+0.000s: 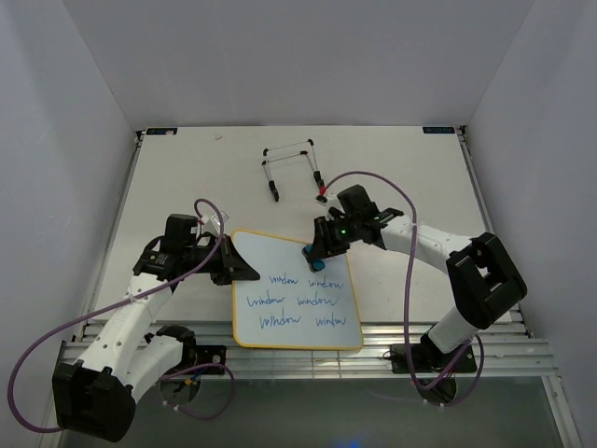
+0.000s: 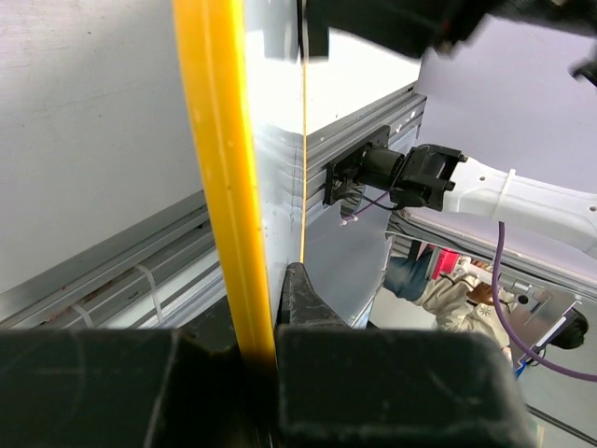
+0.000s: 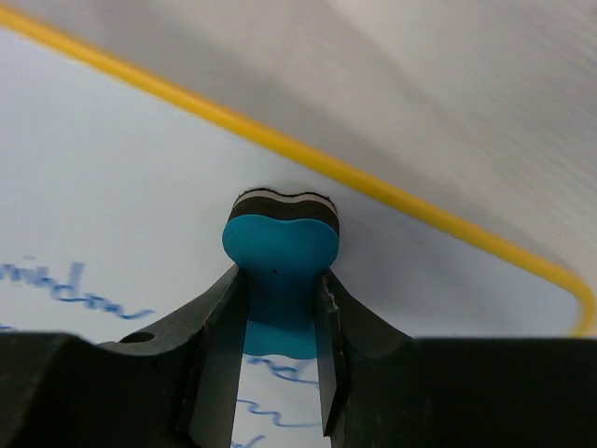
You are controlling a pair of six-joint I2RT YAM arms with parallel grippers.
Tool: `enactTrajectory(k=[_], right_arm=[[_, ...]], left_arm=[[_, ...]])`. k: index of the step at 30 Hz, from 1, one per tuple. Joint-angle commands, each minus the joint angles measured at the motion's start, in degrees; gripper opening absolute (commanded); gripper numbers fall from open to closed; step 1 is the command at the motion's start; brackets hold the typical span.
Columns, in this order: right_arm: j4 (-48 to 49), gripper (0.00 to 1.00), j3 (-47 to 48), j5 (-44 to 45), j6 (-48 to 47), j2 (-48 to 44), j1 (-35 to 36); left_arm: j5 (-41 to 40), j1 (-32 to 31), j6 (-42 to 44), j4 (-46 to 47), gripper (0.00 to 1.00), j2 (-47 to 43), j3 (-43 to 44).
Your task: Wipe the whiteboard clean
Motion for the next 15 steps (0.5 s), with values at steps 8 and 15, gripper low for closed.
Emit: enactTrajectory(k=[8,15], right_arm=[[-5.0,0.24,-15.9,3.5,-5.4,3.1,-14.9],[-8.6,0.21,-9.3,0.8,-4.0,-11.6,-13.2]], left_arm=[[-14.9,-0.7,10.5,6.0,0.00,-1.4,1.4],[-15.3,-0.7,10.3,6.0,0.00,-0.7,1.7]])
